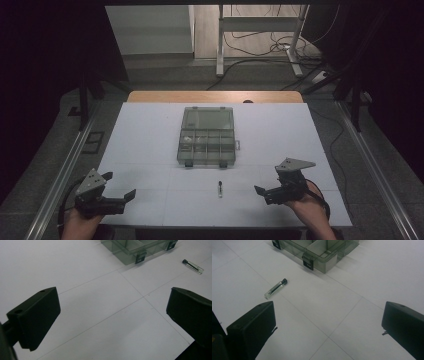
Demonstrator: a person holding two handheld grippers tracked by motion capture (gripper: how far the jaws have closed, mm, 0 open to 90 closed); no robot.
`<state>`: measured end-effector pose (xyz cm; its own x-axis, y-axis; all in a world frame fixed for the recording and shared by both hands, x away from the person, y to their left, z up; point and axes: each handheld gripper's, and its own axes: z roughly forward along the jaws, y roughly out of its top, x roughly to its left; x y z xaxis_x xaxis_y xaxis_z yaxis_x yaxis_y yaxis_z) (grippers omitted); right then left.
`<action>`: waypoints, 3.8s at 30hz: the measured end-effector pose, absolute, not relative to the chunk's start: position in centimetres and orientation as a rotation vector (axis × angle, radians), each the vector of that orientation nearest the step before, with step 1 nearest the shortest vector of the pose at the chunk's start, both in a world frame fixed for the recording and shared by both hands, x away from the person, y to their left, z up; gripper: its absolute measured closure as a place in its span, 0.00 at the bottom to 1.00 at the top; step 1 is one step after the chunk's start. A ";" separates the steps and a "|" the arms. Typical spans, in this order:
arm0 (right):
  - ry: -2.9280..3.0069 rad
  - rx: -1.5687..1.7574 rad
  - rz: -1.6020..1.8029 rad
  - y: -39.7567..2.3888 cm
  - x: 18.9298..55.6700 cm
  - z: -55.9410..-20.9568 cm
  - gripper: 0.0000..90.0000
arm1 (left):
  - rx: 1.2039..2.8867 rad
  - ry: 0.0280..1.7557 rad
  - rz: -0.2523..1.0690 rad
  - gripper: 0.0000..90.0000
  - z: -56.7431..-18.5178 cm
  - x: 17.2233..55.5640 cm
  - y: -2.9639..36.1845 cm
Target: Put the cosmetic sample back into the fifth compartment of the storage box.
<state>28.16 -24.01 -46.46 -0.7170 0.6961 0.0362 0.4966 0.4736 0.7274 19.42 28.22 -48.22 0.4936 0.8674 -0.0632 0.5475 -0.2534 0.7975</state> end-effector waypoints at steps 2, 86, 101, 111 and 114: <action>2.461 1.017 1.083 -23.8 28.3 -46.5 0.00 | 1.938 1.168 0.506 0.00 -48.2 19.4 28.2; 2.827 0.802 0.677 -10.9 31.3 -50.9 0.89 | 1.951 1.158 0.500 0.00 -48.3 19.6 28.1; 2.833 0.799 0.767 -11.4 31.7 -50.2 0.90 | 1.953 1.156 0.497 0.00 -48.3 19.6 28.1; 2.794 0.812 0.859 -12.1 32.1 -49.0 0.90 | 1.954 1.161 0.495 0.00 -48.3 19.6 28.1; 2.775 0.813 0.892 -12.4 32.3 -48.5 0.90 | 1.956 1.161 0.495 0.00 -48.3 19.6 28.1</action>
<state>32.28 -12.38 -48.55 -0.8495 0.5250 0.0524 0.4573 0.6831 0.5695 19.63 28.06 -48.28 0.5041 0.8614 -0.0613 0.5525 -0.2671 0.7896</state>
